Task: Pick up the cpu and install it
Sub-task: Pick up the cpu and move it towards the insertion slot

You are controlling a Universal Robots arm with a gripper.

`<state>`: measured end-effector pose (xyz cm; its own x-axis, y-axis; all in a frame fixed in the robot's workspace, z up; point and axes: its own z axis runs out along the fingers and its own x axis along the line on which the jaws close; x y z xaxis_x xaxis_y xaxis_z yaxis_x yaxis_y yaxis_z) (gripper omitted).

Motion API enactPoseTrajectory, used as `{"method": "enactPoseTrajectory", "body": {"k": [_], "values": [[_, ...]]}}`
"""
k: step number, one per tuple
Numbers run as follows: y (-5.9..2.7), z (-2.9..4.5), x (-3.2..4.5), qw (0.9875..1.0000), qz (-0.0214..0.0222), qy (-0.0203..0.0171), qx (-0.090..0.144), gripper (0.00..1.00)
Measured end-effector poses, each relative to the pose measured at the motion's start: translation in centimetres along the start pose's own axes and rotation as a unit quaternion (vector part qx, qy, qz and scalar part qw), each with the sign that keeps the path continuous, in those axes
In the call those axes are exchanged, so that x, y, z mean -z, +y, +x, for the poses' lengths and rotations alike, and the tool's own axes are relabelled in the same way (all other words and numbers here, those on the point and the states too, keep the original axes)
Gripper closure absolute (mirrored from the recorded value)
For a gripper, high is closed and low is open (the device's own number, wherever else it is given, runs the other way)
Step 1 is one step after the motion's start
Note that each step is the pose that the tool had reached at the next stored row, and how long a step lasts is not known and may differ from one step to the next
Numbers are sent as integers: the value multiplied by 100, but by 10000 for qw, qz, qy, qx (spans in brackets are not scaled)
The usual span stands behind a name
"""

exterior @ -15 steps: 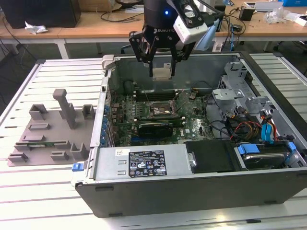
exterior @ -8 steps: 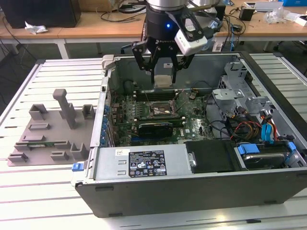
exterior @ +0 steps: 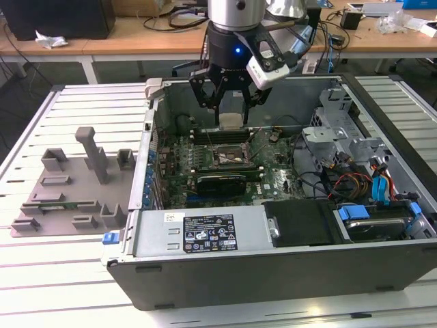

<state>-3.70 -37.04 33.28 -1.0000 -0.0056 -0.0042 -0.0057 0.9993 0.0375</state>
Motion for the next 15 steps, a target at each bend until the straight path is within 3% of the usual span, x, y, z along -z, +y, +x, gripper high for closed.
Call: {"method": "enactPoseTrajectory", "body": {"k": [6,12,15], "values": [[149,-2,-171,9999,0,5,139,45],[220,-7,-299,9997,0,9,247,45],[231,-44,-405,9997,0,10,255,45]]}}
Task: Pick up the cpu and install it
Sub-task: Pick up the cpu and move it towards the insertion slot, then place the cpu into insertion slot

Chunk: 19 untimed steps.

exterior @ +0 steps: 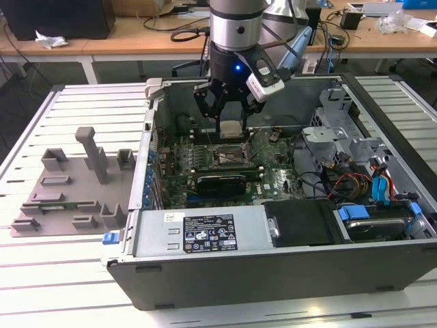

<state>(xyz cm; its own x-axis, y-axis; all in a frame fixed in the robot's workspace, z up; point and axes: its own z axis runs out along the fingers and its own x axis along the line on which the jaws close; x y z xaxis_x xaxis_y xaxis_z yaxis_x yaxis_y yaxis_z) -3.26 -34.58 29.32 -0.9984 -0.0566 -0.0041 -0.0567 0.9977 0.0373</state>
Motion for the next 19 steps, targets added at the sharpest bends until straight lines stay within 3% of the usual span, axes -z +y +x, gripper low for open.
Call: {"method": "enactPoseTrajectory", "body": {"k": [11,19], "values": [[41,-18,-184,10000,-13,-1,-4,45],[41,-17,-186,10000,-14,-1,-5,45]]}}
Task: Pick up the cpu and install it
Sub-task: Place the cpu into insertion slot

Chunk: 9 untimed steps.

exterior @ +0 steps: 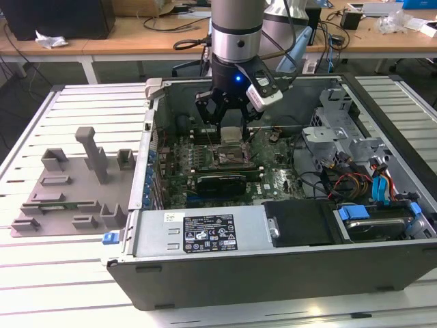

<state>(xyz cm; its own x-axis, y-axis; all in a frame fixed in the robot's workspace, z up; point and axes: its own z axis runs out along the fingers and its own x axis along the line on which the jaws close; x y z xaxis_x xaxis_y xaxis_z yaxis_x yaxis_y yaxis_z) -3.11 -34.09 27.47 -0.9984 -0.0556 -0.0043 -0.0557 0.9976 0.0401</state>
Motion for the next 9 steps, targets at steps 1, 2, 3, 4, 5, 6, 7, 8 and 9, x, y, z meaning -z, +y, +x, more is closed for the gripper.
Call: {"method": "enactPoseTrajectory", "body": {"k": [1,2,3,4,5,6,7,8,9], "values": [[0,0,0,10000,-1,0,0,45],[0,0,0,10000,0,0,0,45],[0,0,0,10000,0,0,0,45],[0,0,0,10000,0,0,0,45],[0,0,0,10000,-1,0,0,45],[0,0,0,10000,-1,0,0,45],[0,0,0,10000,-1,-1,-44,45],[0,-1,0,9999,0,-6,-159,45],[0,0,-1,9996,0,-11,-272,45]]}}
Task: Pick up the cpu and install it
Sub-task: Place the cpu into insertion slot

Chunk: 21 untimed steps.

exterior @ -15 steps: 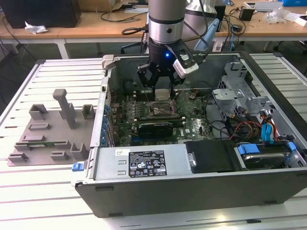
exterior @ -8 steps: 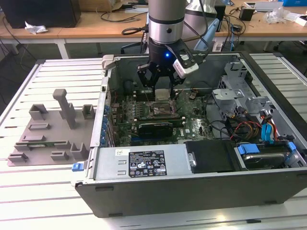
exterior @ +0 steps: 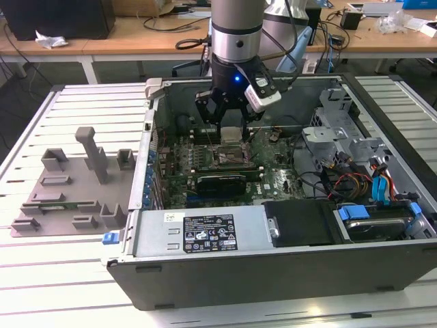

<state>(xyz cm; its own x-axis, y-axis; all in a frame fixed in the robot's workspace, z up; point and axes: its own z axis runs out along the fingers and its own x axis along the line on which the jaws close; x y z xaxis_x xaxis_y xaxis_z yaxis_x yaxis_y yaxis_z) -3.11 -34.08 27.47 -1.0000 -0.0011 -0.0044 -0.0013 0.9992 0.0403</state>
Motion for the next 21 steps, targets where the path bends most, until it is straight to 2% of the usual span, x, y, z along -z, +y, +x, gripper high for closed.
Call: {"method": "enactPoseTrajectory", "body": {"k": [3,5,8,10,12,14,17,20,21], "values": [[0,0,0,9997,2,-10,-260,45],[0,0,-1,9989,3,-18,-462,45],[0,0,-5,9945,5,-42,-1049,45],[0,0,-6,9927,6,-48,-1204,45],[0,0,-7,9902,6,-56,-1393,45],[0,0,-8,9853,7,-69,-1707,45],[0,0,-9,9807,9,-79,-1953,45],[0,0,-10,9753,10,-88,-2207,45],[0,0,-10,9732,10,-92,-2300,45]]}}
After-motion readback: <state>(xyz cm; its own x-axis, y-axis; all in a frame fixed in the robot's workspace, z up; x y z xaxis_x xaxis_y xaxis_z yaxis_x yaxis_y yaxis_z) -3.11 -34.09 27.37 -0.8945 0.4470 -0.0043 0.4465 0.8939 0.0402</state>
